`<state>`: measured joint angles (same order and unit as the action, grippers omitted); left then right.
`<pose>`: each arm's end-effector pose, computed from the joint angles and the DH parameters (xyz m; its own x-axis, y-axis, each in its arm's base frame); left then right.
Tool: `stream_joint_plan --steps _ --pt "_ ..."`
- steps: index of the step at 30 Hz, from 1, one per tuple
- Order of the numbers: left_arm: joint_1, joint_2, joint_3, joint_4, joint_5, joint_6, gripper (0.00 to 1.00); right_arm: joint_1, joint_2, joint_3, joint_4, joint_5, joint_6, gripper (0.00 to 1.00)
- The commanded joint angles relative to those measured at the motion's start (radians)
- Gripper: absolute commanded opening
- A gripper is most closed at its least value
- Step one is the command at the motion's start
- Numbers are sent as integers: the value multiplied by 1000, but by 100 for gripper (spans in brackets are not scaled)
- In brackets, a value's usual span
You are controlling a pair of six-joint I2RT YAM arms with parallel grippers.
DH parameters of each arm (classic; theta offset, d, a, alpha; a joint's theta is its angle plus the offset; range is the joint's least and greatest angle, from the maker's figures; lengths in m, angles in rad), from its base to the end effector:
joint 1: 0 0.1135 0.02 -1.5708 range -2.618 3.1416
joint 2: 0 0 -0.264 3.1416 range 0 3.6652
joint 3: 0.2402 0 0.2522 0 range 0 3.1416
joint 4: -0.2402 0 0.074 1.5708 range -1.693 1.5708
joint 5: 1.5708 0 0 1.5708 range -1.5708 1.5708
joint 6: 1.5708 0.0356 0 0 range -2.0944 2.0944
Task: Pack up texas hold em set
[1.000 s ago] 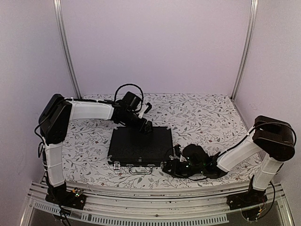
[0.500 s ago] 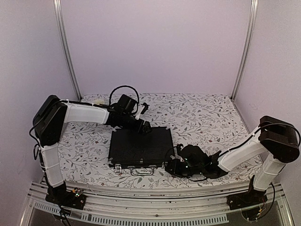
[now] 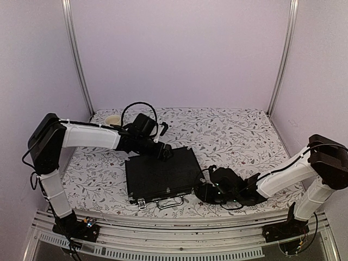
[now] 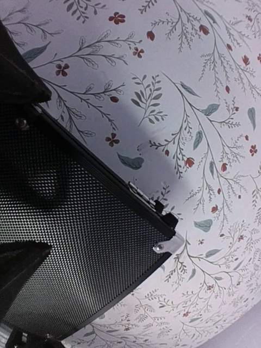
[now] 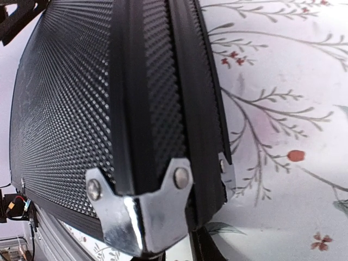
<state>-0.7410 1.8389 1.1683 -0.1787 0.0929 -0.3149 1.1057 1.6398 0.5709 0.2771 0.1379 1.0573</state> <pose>0.2866 -0.2667 0.1807 -0.7489 0.2672 -0.6065 0.5105 0.8161 -0.2708 0.1324 0.2529 0.1132 -0.8902 0.1497 -0.4303 -0.1356 0.8146 0.5639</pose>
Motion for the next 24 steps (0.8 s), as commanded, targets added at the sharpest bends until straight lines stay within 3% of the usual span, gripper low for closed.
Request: stream_joint_plan --steps 1,5,12,24 --pt "-108 -60 -41 -193 72 -69 86 -66 -32 -44 -164 194 -27 18" --pt "-106 -158 -55 -190 -48 -85 87 -88 -78 -50 -199 197 -91 29" --pt "-103 -441 -218 -222 -176 -216 89 -122 -216 -54 -264 173 -177 37" --pt "-104 -884 -546 -439 -14 -583 89 -143 -403 -27 -226 -21 -281 44"
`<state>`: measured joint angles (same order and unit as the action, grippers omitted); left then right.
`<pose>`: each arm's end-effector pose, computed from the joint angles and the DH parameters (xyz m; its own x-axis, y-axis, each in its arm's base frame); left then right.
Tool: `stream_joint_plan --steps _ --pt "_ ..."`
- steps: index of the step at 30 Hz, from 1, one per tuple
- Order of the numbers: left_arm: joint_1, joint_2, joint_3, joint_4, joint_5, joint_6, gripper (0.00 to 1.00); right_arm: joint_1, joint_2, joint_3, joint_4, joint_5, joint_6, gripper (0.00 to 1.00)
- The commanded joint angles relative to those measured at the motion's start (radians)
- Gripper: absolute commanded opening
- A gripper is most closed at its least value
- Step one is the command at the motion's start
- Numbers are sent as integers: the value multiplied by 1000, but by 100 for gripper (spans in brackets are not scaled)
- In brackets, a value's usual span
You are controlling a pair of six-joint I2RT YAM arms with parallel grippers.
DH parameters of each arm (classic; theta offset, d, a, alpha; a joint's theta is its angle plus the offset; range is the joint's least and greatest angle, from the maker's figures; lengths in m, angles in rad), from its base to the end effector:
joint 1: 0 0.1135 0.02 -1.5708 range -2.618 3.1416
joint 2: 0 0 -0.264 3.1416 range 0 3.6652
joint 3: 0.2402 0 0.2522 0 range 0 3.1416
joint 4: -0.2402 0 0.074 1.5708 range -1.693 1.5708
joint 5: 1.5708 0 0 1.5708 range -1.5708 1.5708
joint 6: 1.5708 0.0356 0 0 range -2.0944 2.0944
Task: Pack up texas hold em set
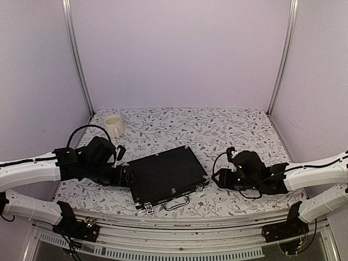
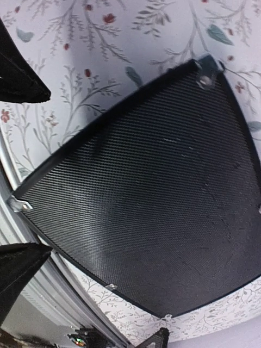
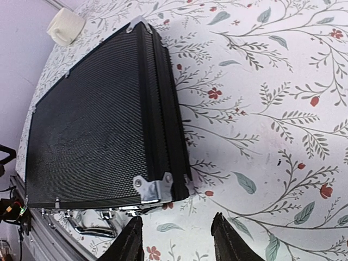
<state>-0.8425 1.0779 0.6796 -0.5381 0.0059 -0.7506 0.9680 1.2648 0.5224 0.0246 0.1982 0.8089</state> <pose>0.1390 -0.1562 0.2181 -0.9027 -0.0126 -0.4302 0.1818 0.8948 -0.4077 0.1439 0.1967 0.1722 -0.7809 0.1166 -0.6137 -0.2296 0.8601 0.4556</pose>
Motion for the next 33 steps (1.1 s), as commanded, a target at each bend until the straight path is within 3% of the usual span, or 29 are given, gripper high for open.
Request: stream_joint_plan --steps 1,7,17,24,33 --pt "-1 -157 -70 -85 88 -169 89 -6 -27 25 34 -92 -29 44" --pt "-12 -200 -191 57 260 -268 87 -5 6 25 88 -115 -9 44" --pt "-76 29 -177 321 348 -264 88 -5 -17 12 121 -120 -11 44" --pt "-162 277 -64 551 375 -276 88 -5 -89 1 92 -79 -20 45" --pt "-234 627 255 783 322 -235 87 -7 -160 2 10 -69 -15 50"
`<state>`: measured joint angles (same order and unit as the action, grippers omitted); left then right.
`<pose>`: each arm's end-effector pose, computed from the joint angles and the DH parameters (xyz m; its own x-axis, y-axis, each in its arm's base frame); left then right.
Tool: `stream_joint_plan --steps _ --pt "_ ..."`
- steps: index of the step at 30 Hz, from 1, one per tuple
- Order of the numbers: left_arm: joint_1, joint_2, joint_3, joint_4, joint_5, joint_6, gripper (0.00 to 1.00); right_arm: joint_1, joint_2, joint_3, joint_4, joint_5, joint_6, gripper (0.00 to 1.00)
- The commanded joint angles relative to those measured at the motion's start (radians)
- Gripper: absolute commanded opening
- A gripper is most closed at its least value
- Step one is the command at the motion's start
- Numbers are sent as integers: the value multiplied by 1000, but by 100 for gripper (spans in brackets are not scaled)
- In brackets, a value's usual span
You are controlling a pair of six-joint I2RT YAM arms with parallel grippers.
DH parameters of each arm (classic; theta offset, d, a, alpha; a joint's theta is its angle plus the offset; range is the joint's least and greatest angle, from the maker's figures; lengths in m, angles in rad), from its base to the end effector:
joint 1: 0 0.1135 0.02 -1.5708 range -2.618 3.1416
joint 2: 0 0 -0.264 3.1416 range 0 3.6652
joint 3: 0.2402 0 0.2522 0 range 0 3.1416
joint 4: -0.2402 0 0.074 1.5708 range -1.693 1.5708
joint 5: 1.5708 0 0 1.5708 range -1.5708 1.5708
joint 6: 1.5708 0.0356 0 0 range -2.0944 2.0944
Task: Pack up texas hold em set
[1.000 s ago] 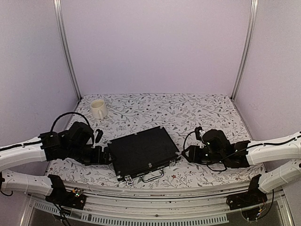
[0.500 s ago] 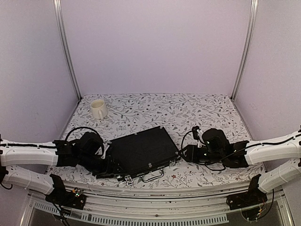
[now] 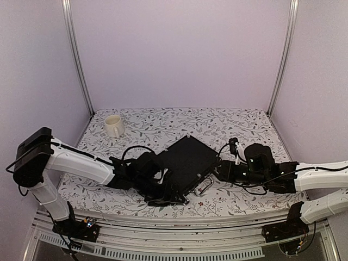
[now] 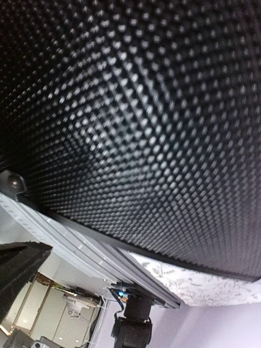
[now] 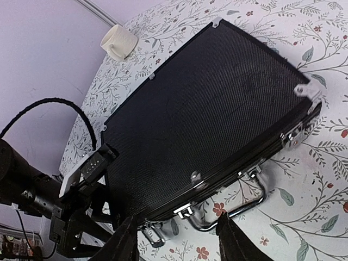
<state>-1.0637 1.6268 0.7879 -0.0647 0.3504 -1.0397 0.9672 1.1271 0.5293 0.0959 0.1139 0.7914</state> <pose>0.1397 -0.2766 0.1506 -0.9901 0.1146 -0.0809 0.1391 0.7291 -0.6701 0.1389 0.1943 0.2110 -0.7335 0.1811 -0.6551 -0.3409 0.7358 0.5852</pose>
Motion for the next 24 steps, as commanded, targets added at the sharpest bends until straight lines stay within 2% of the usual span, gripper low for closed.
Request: stream_joint_plan --steps 1,5,10,13,16,20,24 --pt "-13 103 170 311 -11 63 87 -5 -29 -9 -72 14 8 50" --pt "-9 106 183 226 -30 107 87 -6 -59 -22 -110 18 27 51" --pt "21 -43 97 8 -146 184 88 -7 -55 -45 -122 -2 58 51" --pt "67 -142 80 -132 -168 251 89 -7 -25 -58 -120 -37 88 48" --pt "145 -202 126 -279 -183 353 90 -8 5 -86 -86 -85 113 45" --pt "282 -181 204 -362 -103 557 93 -7 59 -116 -3 -160 125 41" --pt "390 -68 306 -417 -34 720 93 -7 123 -99 17 -204 113 39"
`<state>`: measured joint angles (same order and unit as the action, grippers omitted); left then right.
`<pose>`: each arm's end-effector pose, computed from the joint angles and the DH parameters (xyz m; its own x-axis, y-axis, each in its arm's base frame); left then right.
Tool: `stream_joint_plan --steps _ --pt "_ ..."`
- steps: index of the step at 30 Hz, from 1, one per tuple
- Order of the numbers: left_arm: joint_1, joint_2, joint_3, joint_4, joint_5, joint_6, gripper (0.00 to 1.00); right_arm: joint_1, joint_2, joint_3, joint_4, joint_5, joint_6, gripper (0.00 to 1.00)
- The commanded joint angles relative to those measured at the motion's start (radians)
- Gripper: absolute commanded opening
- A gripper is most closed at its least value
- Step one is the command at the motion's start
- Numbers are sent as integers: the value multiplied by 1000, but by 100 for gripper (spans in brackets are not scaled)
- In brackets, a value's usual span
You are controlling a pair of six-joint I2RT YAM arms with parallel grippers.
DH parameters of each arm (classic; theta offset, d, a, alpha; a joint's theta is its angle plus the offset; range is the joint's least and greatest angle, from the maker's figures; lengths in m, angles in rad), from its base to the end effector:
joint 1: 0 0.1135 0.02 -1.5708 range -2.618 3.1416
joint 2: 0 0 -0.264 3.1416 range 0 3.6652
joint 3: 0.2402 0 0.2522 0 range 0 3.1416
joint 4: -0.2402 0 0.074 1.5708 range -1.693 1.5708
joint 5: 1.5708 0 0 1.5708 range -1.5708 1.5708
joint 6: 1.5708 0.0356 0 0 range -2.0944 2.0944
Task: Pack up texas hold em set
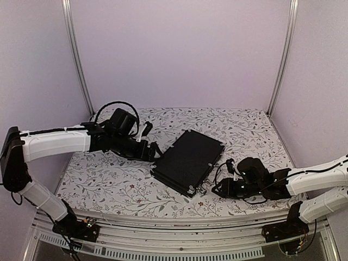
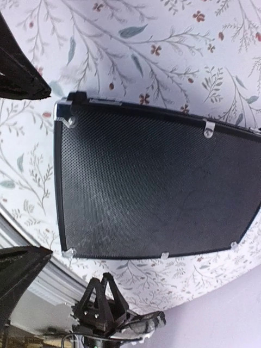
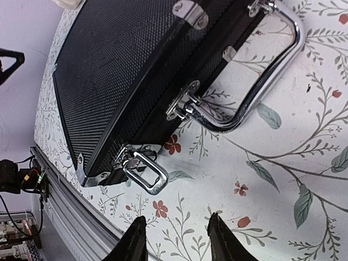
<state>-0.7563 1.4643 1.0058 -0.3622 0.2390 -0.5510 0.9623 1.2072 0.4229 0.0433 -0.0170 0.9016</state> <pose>0.2213 -0.2204 0.2419 -0.8639 0.1158 -0.4901 0.3895 0.7706 -0.5045 0.1268 0.1831 0.1557 -0.8884 0.0966 -0.4487 -0.2107 0.7826 0.5858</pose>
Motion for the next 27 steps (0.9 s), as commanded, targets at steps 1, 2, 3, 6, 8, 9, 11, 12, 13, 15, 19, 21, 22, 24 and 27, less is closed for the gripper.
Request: stream_joint_plan --steps 1,2,3,6,8,9,11,12,13,15,19,21,22,24,27 --pt "96 125 113 -130 90 255 93 -2 51 11 74 -79 1 38" --pt "103 153 135 -133 106 293 92 -2 60 15 81 -83 2 38" --pt "106 177 152 -131 132 325 92 -3 68 18 84 -79 3 37" --pt "105 250 186 -118 149 365 91 -2 92 27 88 -56 17 32" --pt "104 285 195 -107 160 379 90 -2 113 35 96 -53 25 31" --pt "105 298 194 -98 159 383 90 -2 124 40 107 -59 29 30" --pt "106 319 187 -75 168 395 90 -3 146 51 128 -73 31 30" --pt "106 325 180 -60 189 403 90 -3 157 57 139 -78 30 30" --pt "107 328 172 -42 221 412 90 -2 169 62 144 -80 30 29" --pt "106 332 156 -8 266 418 89 -3 182 71 150 -81 26 28" --pt "106 342 146 5 272 433 89 -3 219 88 157 -87 15 27" --pt "107 350 144 2 256 428 89 -3 247 98 158 -97 11 25" --pt "107 356 146 -4 245 426 89 -3 261 103 158 -104 11 23" --pt "106 368 151 -14 225 418 89 -2 286 108 162 -113 15 20" --pt "105 382 155 -17 234 416 89 -2 314 105 182 -122 22 20"
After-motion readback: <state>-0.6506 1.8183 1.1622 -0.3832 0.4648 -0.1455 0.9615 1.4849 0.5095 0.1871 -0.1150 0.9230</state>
